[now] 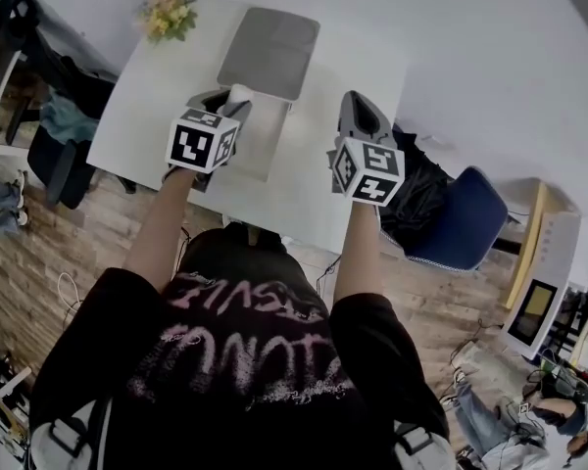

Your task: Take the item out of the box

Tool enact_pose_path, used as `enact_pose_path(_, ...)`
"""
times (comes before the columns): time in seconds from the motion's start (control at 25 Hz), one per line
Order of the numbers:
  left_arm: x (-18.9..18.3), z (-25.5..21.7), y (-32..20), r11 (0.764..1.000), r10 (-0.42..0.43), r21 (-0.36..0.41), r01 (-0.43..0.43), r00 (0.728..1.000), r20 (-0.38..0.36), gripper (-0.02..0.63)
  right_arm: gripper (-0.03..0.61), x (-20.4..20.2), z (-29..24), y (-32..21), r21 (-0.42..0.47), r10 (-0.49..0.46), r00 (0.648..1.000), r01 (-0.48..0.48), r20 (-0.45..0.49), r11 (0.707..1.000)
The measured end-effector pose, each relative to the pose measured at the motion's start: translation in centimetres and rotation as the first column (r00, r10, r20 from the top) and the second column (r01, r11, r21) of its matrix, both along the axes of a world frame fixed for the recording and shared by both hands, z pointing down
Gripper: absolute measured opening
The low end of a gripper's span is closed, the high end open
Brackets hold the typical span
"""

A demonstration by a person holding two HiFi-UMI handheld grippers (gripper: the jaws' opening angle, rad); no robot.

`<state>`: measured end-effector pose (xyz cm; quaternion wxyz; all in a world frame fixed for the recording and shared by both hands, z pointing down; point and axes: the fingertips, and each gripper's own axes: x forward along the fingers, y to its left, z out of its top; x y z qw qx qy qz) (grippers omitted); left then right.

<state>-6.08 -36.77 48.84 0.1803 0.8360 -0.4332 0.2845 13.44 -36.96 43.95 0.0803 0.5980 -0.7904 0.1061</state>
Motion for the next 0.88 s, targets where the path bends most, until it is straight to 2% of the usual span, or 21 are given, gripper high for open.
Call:
enact_pose_path(0.2, 0.1, -3.0, -0.8, 0.996, 0.004, 0.089, -0.001, 1.000, -0.029, 0.166, 0.009, -0.3, -1.1, 0.0, 0.020, -0.001, 1.000, 0.001, -0.005, 1.000)
enact_pose_path(0.4, 0.0, -6.2, -1.5, 0.986, 0.006, 0.166, 0.010, 0.996, -0.093, 0.166, 0.009, -0.4, -2.3, -0.1, 0.042, 0.001, 1.000, -0.001, -0.009, 0.999)
enact_pose_path(0.6, 0.4, -9.6, -2.4, 0.970, 0.025, 0.244, 0.008, 0.991, -0.130, 0.166, 0.009, -0.4, -3.4, -0.2, 0.065, 0.004, 1.000, -0.003, -0.013, 0.998)
enact_pose_path(0.88, 0.1, -13.3, -3.3, 0.942, 0.041, 0.335, 0.008, 0.989, -0.141, 0.166, 0.009, -0.3, -5.4, -0.4, 0.095, 0.020, 0.999, -0.017, -0.032, 0.995)
